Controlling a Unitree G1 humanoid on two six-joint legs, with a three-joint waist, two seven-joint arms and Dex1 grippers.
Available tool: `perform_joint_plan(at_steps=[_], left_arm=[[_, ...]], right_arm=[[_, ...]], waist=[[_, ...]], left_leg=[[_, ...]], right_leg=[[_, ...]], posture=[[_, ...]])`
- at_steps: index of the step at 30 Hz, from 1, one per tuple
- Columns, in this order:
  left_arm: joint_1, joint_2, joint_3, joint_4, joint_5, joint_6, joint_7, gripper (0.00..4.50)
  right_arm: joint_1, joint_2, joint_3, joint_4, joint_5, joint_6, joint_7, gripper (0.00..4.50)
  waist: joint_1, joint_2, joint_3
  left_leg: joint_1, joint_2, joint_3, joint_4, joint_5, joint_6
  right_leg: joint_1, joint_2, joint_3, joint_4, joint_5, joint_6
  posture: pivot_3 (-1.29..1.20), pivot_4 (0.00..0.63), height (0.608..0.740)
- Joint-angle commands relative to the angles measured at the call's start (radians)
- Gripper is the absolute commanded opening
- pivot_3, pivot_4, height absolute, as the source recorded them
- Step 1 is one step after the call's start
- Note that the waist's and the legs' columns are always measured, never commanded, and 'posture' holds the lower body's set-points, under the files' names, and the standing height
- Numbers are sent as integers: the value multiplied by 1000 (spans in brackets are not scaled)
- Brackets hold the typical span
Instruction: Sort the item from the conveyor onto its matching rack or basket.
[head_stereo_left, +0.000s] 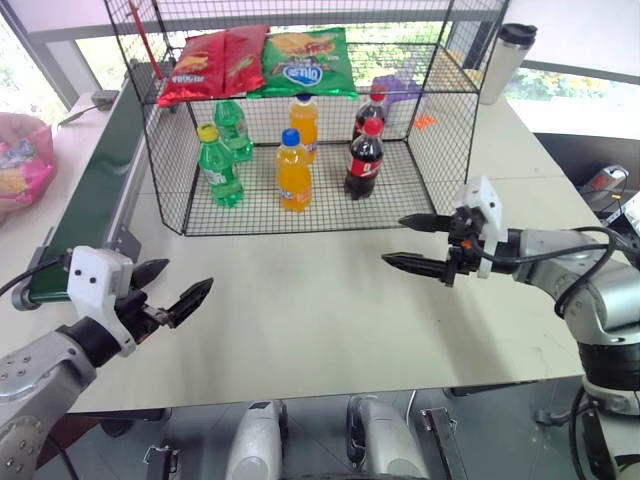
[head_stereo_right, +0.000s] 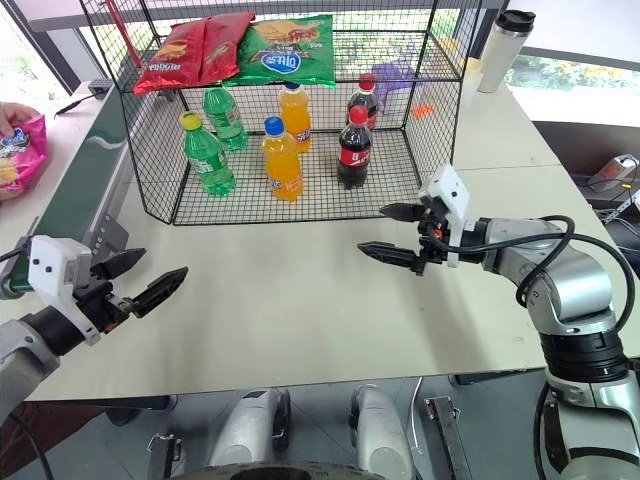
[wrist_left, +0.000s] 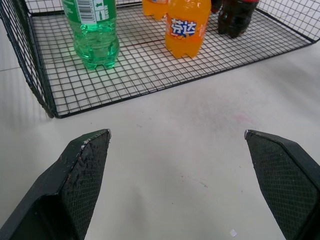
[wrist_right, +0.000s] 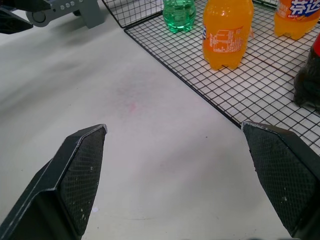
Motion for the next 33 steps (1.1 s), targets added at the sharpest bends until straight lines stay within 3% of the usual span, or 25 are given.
perform_joint_plan(at_steps=[1, 33], left_arm=[[-4, 6, 12, -31, 15, -27, -3, 4500], [-38, -19, 0, -33, -14, -32, 26, 4500]], right_arm=[[-24, 2, -11, -21, 5, -13, -4, 4486], [-12, 13, 11, 22, -19, -68, 20, 4486]], waist=[[0, 0, 0], [0, 0, 0]], left_leg=[[0, 0, 0, 0, 0, 0], [0, 0, 0, 0, 0, 0]], right_leg=[[0, 0, 0, 0, 0, 0], [1, 0, 0, 0, 0, 0]], posture=[[0, 150, 740], [0, 150, 740]])
